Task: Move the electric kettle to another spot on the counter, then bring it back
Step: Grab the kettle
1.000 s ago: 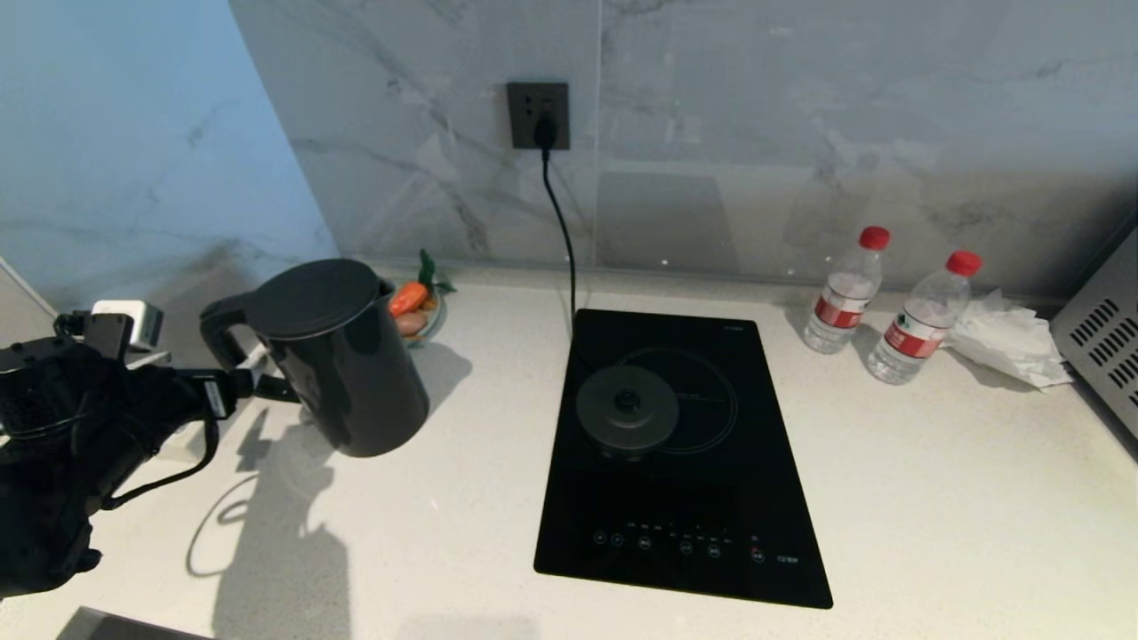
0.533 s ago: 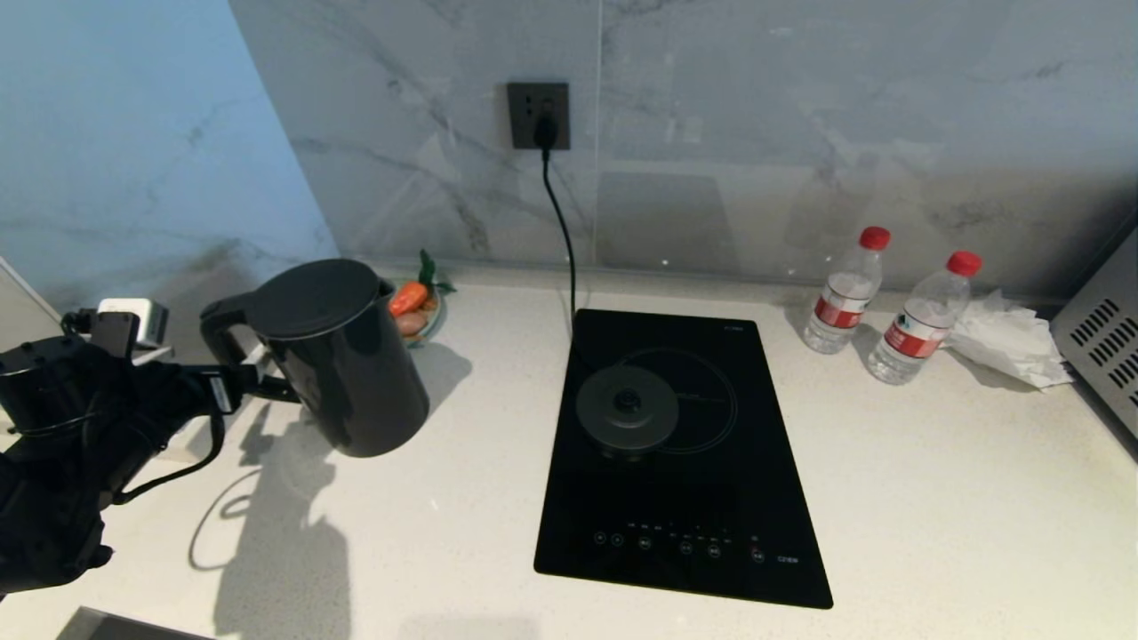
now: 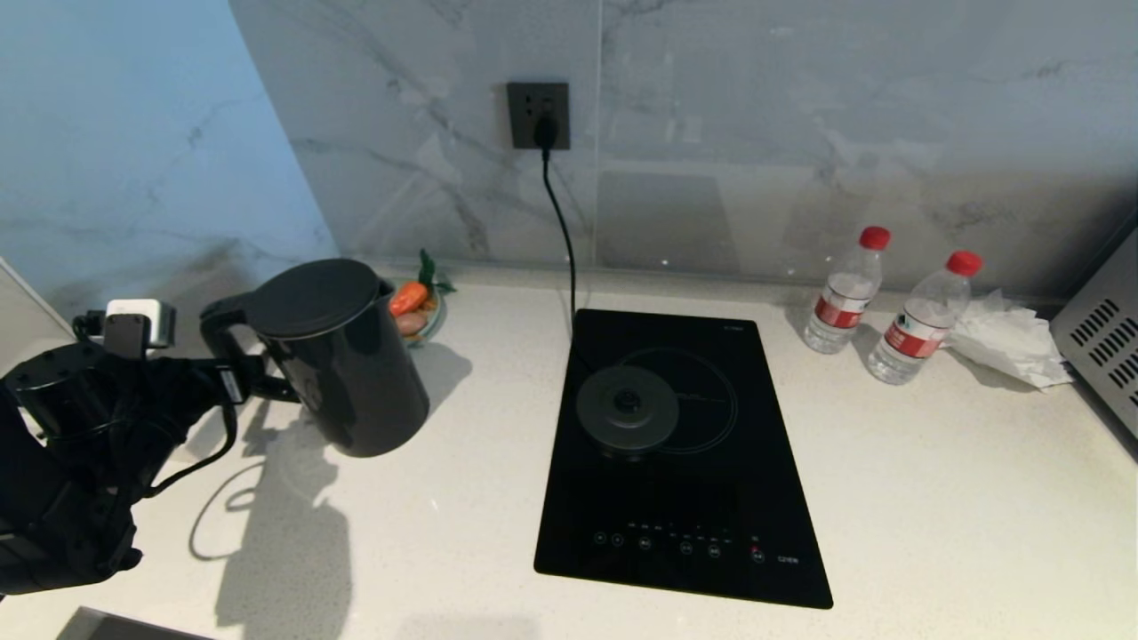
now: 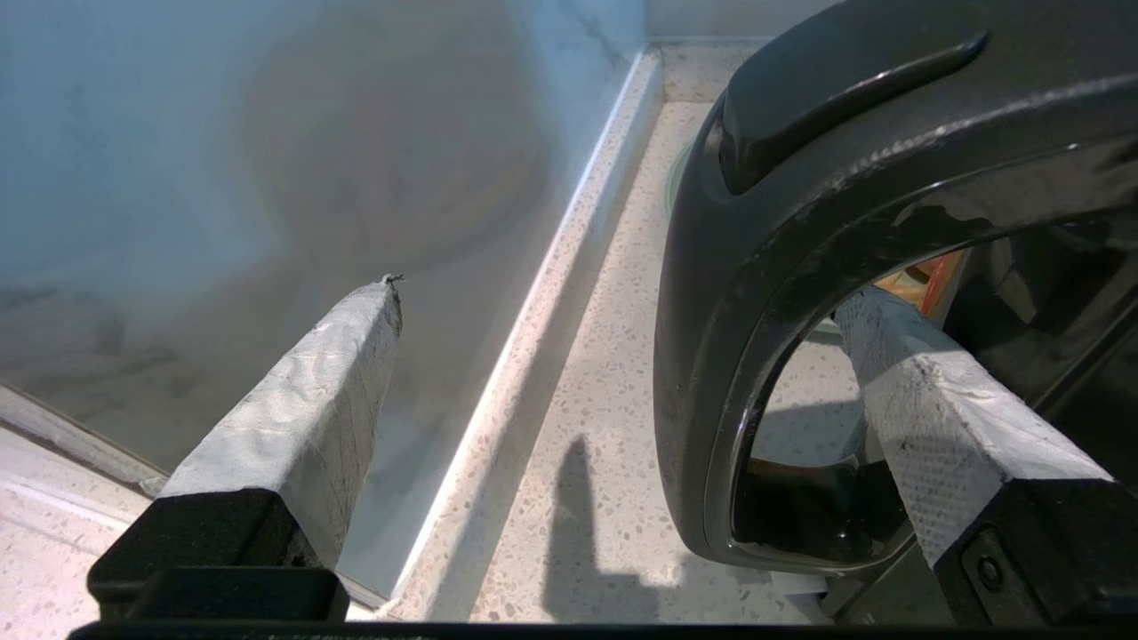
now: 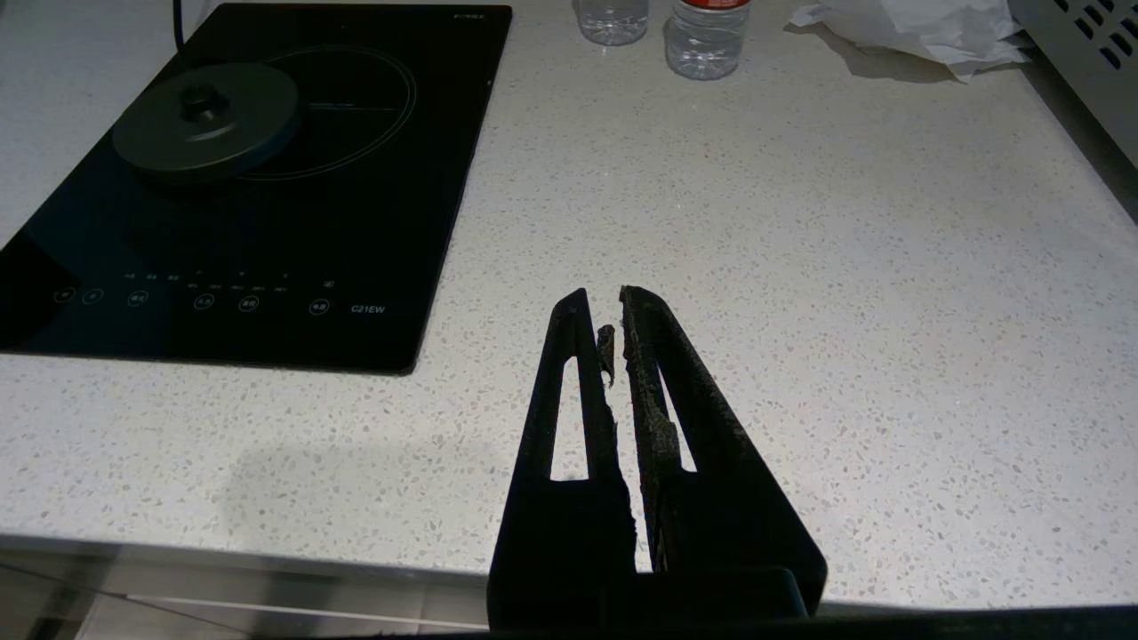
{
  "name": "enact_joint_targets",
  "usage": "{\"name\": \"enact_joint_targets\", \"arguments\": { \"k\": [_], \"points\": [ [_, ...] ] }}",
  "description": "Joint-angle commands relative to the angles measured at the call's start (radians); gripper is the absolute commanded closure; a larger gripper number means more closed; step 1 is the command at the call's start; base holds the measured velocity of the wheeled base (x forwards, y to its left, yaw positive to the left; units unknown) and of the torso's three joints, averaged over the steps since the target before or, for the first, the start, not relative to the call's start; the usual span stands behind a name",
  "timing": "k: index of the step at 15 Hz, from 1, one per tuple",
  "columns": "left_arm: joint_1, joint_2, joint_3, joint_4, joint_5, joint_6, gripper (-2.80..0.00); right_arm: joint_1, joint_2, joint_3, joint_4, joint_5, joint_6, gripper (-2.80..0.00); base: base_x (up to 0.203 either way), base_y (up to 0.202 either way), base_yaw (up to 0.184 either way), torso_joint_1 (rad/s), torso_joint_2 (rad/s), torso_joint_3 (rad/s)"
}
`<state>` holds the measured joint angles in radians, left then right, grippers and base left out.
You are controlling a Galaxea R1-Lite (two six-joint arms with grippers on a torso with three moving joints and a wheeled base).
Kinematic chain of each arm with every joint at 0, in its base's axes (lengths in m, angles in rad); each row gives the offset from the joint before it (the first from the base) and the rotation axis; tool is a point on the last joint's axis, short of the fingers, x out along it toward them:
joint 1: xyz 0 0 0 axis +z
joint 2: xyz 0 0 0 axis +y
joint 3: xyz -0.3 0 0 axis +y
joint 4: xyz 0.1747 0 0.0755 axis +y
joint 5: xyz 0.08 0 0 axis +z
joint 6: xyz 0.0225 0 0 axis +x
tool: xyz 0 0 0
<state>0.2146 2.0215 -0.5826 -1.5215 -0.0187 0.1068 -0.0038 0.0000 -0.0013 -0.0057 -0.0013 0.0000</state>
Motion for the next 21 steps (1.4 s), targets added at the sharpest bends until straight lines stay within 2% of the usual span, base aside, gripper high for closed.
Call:
{"name": "enact_joint_targets", "arguments": {
  "k": [1,8,14,18,21],
  "points": [
    [-0.009,0.006,-0.002,-0.009,-0.001,-0.001,-2.80,-0.001,0.000,0.000,0.000,0.000,0.000,0.00,0.000,0.000,0.000,0.000,0.00,0.000],
    [-0.070,0.008,-0.039,-0.009,0.029,-0.004,-2.80,0.000,0.000,0.000,0.000,0.001,0.000,0.00,0.000,0.000,0.000,0.000,0.00,0.000],
    [-0.064,0.025,-0.025,-0.009,0.024,-0.004,-2.80,-0.001,0.000,0.000,0.000,0.001,0.000,0.00,0.000,0.000,0.000,0.000,0.00,0.000],
    [-0.055,0.064,-0.025,-0.009,0.013,-0.016,-2.80,-0.001,0.000,0.000,0.000,0.000,0.000,0.00,0.000,0.000,0.000,0.000,0.00,0.000],
    [-0.023,0.104,-0.034,-0.009,-0.047,-0.046,-2.80,0.000,0.000,0.000,0.000,0.001,0.000,0.00,0.000,0.000,0.000,0.000,0.00,0.000]
  ]
}}
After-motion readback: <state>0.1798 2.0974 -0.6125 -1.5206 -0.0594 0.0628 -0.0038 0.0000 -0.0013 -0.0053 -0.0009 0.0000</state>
